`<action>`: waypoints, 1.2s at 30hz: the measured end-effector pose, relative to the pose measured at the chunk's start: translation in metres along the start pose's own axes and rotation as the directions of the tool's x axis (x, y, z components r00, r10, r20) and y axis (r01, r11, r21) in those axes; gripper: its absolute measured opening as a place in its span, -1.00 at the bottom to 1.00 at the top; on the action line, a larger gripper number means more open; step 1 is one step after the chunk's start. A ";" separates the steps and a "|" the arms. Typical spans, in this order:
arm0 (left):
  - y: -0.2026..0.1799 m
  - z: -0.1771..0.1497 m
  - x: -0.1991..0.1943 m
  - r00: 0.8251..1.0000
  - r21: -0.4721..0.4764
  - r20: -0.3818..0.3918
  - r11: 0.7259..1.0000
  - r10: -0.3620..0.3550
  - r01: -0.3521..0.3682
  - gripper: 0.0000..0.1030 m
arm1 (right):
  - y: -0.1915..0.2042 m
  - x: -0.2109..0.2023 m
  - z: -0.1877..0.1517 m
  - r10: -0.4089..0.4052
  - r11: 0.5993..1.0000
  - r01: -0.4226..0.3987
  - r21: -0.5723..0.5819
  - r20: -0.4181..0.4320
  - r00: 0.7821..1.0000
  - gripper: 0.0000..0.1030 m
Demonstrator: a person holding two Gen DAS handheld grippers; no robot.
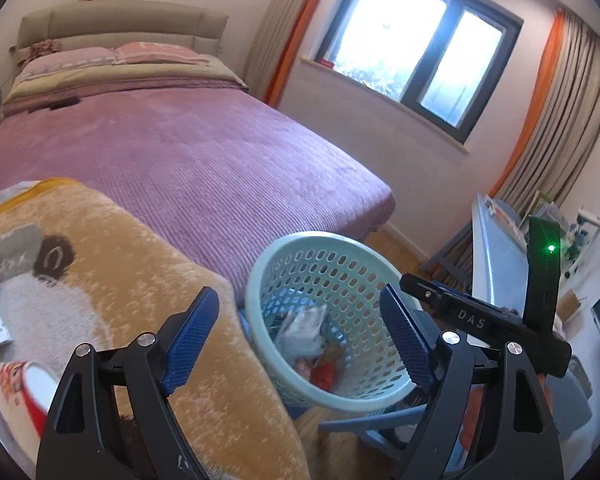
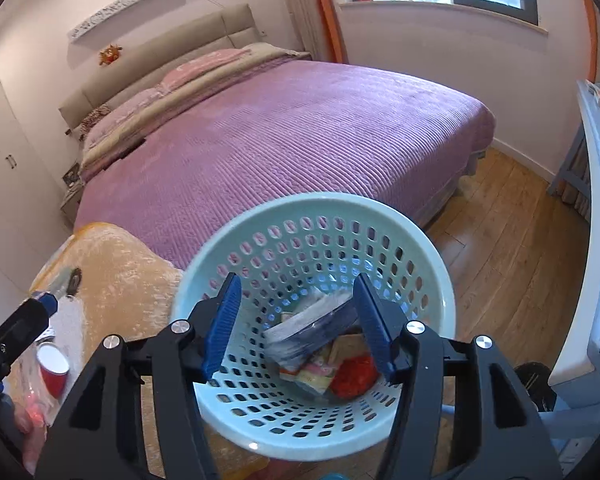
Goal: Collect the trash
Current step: 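Return to table and grasp clear plastic bottle with left gripper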
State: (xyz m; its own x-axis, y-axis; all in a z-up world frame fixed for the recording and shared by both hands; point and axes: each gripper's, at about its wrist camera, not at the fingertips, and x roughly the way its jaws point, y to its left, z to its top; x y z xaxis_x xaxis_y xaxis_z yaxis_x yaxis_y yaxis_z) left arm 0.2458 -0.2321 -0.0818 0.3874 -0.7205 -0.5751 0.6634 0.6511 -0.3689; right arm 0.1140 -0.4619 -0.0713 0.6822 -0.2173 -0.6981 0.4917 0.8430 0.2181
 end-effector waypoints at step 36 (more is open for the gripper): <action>0.167 -0.066 -0.160 0.861 -0.331 -0.042 0.806 0.507 -0.491 0.62 | 0.256 -0.020 -0.089 0.390 0.803 -0.398 -0.443 -0.114 0.914 0.08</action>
State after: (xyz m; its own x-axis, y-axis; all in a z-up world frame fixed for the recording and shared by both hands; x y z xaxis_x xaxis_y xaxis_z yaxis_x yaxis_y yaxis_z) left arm 0.2524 0.0070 -0.0997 0.6432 -0.2804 -0.7125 0.1326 0.9573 -0.2570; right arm 0.1781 -0.1974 -0.0624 0.7533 0.1862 -0.6307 -0.1160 0.9817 0.1513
